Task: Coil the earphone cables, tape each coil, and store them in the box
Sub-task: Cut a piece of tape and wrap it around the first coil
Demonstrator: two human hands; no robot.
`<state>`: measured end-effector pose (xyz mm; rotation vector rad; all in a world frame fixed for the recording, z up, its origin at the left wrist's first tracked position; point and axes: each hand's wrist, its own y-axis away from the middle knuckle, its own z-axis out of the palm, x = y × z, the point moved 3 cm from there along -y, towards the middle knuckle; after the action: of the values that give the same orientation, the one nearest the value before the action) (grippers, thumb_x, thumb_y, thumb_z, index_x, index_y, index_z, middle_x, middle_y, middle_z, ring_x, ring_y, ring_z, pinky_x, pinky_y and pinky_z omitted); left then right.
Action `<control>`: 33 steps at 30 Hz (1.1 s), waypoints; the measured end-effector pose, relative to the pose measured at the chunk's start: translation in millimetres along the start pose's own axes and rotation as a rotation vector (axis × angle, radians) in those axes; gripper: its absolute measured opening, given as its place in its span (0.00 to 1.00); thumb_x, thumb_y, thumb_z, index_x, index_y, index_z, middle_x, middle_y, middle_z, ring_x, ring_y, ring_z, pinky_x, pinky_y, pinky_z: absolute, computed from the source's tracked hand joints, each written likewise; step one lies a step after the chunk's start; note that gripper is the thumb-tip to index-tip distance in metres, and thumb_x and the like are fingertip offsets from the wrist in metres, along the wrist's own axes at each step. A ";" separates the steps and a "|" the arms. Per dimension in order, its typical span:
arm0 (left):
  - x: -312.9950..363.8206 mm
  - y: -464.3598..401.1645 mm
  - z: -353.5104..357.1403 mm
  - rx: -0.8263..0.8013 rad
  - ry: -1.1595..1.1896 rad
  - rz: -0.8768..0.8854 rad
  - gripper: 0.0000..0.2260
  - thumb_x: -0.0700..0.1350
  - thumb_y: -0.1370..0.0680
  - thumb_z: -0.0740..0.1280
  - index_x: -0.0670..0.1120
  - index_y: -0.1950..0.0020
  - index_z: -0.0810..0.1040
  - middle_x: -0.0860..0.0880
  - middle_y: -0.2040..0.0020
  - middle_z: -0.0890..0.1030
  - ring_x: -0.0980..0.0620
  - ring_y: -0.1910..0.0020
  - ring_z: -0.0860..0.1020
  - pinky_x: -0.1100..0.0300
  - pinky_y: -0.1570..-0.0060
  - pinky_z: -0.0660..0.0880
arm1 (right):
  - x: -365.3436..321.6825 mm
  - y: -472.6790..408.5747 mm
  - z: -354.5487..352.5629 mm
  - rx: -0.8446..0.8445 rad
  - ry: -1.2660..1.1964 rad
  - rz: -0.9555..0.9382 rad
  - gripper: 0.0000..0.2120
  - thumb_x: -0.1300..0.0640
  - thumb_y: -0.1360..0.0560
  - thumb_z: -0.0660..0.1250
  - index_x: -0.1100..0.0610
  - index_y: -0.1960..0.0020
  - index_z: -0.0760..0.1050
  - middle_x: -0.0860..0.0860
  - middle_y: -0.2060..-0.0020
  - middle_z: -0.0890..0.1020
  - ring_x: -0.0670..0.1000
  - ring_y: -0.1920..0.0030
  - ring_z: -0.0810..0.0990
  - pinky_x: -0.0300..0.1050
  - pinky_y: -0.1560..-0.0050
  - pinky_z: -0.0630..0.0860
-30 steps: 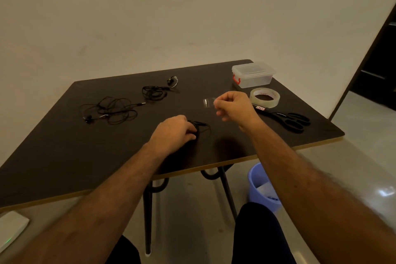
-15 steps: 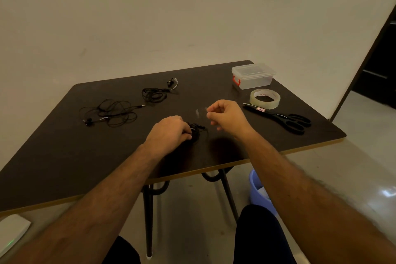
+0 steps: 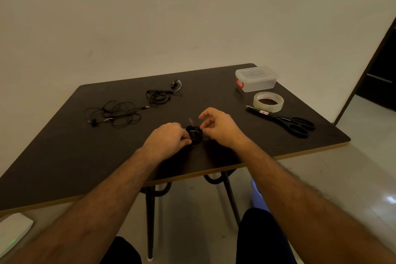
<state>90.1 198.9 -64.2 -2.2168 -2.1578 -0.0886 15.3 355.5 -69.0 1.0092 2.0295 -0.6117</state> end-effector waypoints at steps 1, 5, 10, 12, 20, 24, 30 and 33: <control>-0.7 0.4 0.0 0.007 0.009 0.001 0.12 0.54 0.19 0.63 0.54 0.39 0.81 0.52 0.46 0.76 0.53 0.49 0.75 0.55 0.48 0.75 | -0.4 0.5 0.4 -0.010 0.006 -0.007 0.18 0.64 0.24 0.68 0.49 0.38 0.72 0.46 0.51 0.81 0.44 0.52 0.81 0.40 0.53 0.78; -1.9 1.5 -0.3 0.016 0.051 -0.006 0.12 0.52 0.19 0.63 0.55 0.38 0.80 0.51 0.44 0.77 0.54 0.47 0.75 0.55 0.46 0.75 | -1.2 2.3 2.5 -0.053 0.052 -0.029 0.21 0.64 0.24 0.69 0.48 0.35 0.70 0.46 0.51 0.80 0.44 0.54 0.81 0.40 0.52 0.79; -2.8 1.3 0.6 0.012 0.094 -0.026 0.12 0.50 0.19 0.64 0.55 0.37 0.79 0.51 0.42 0.77 0.54 0.46 0.75 0.57 0.46 0.74 | -1.8 4.2 6.3 -0.104 0.147 -0.052 0.26 0.62 0.25 0.71 0.47 0.32 0.67 0.45 0.52 0.80 0.44 0.56 0.80 0.43 0.48 0.79; -3.0 0.5 0.6 0.002 0.112 -0.032 0.12 0.49 0.19 0.64 0.54 0.37 0.79 0.51 0.42 0.77 0.54 0.45 0.75 0.57 0.45 0.74 | -1.3 4.1 7.2 -0.102 0.204 -0.058 0.27 0.62 0.25 0.70 0.46 0.31 0.66 0.44 0.53 0.80 0.43 0.56 0.79 0.44 0.46 0.79; -6.4 0.1 4.1 0.031 0.262 -0.092 0.11 0.47 0.20 0.64 0.53 0.38 0.78 0.56 0.53 0.78 0.59 0.54 0.76 0.61 0.53 0.74 | -6.9 4.2 11.4 -0.055 0.334 -0.143 0.29 0.63 0.24 0.68 0.46 0.28 0.62 0.46 0.55 0.81 0.43 0.55 0.80 0.45 0.47 0.80; -4.6 1.8 2.5 0.042 0.282 -0.081 0.11 0.45 0.20 0.62 0.52 0.39 0.78 0.56 0.56 0.78 0.60 0.58 0.76 0.61 0.60 0.72 | -11.8 2.8 13.9 -0.077 0.402 -0.170 0.30 0.63 0.24 0.67 0.46 0.27 0.61 0.46 0.55 0.81 0.44 0.54 0.80 0.46 0.48 0.80; -0.4 4.3 5.2 -0.003 0.167 -0.002 0.13 0.55 0.19 0.62 0.56 0.37 0.79 0.53 0.49 0.74 0.56 0.53 0.74 0.56 0.50 0.75 | -14.7 0.9 18.5 -0.104 0.498 -0.170 0.29 0.61 0.22 0.65 0.46 0.26 0.59 0.46 0.54 0.79 0.46 0.53 0.79 0.48 0.47 0.80; -1.3 4.0 9.4 -0.031 0.120 0.011 0.14 0.56 0.20 0.63 0.57 0.36 0.79 0.52 0.47 0.74 0.56 0.50 0.73 0.56 0.47 0.74 | -15.4 -0.7 17.9 -0.117 0.508 -0.164 0.30 0.61 0.22 0.65 0.47 0.25 0.59 0.46 0.53 0.79 0.46 0.53 0.79 0.47 0.47 0.79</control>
<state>94.1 198.2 -73.6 -2.1785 -2.0955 -0.2499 28.3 335.9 -67.0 1.0059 2.5794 -0.3325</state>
